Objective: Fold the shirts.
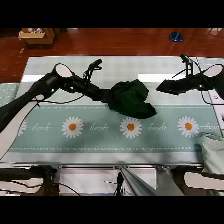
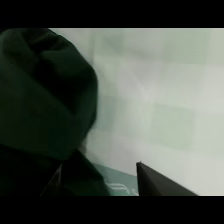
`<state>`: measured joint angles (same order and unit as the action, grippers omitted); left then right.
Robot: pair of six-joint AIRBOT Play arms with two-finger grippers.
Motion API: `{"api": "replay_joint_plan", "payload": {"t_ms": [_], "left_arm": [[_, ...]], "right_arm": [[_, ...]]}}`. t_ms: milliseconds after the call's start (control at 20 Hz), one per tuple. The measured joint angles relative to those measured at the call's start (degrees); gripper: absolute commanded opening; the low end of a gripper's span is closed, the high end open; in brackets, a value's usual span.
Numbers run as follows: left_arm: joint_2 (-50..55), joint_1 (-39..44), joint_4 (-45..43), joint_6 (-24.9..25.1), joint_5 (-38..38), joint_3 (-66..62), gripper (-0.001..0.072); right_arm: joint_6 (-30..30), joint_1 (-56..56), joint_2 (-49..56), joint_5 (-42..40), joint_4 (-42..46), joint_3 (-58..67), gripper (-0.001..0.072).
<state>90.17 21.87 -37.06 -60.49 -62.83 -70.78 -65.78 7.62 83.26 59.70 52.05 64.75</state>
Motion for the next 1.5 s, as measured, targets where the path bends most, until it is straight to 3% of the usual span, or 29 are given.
{"api": "replay_joint_plan", "payload": {"t_ms": [300, 350, 400, 600, 650, 750, 800, 900, 950, 1250, 1500], "left_arm": [[3.3, 3.1, 0.5, 1.1, 2.8, 0.2, 0.0578], [3.6, 3.2, 0.8, 1.1, 2.9, 0.2, 0.0471], [3.8, 3.3, 1.3, 1.2, 3.0, 0.2, 0.0418], [4.3, 3.6, 3.2, 1.2, 3.4, 0.2, 0.0392], [4.5, 3.7, 3.8, 1.2, 3.4, 0.2, 0.0351], [4.8, 3.9, 5.2, 1.2, 3.7, 0.2, 0.0179], [5.1, 4.2, 6.3, 1.2, 4.0, 0.2, 0.0077], [5.4, 4.7, 7.5, 1.4, 4.0, 0.2, 0.0043], [5.5, 4.9, 7.9, 1.4, 3.9, 0.2, 0.0042], [4.1, 4.6, 9.0, 1.7, 3.7, -0.7, 0.0039], [-3.8, 1.1, 9.0, 2.7, 3.4, -5.1, 0.0038]], "right_arm": [[1.4, 0.0, 4.0, 0.1, -9.2, 0.0, 0.0538], [1.7, 0.0, 4.7, 0.1, -10.4, 0.0, 0.0538], [2.0, 0.0, 5.5, 0.1, -11.5, 0.0, 0.0538], [3.1, -0.1, 9.1, 0.1, -15.6, 0.0, 0.0537], [3.2, -0.1, 10.1, -0.1, -16.4, 0.0, 0.0533], [3.4, -0.1, 12.0, -0.5, -18.2, 0.0, 0.0521], [3.5, -0.1, 13.0, -0.7, -19.4, 0.0, 0.038], [3.8, -0.2, 14.4, -1.5, -21.4, 0.0, 0.0057], [4.0, -0.4, 14.8, -2.0, -22.3, 0.0, 0.0017], [10.0, 0.1, 14.0, -1.2, -28.3, 0.6, 0.0016], [13.0, 3.8, 5.1, 3.1, -29.9, 1.7, 0.0016]]}}
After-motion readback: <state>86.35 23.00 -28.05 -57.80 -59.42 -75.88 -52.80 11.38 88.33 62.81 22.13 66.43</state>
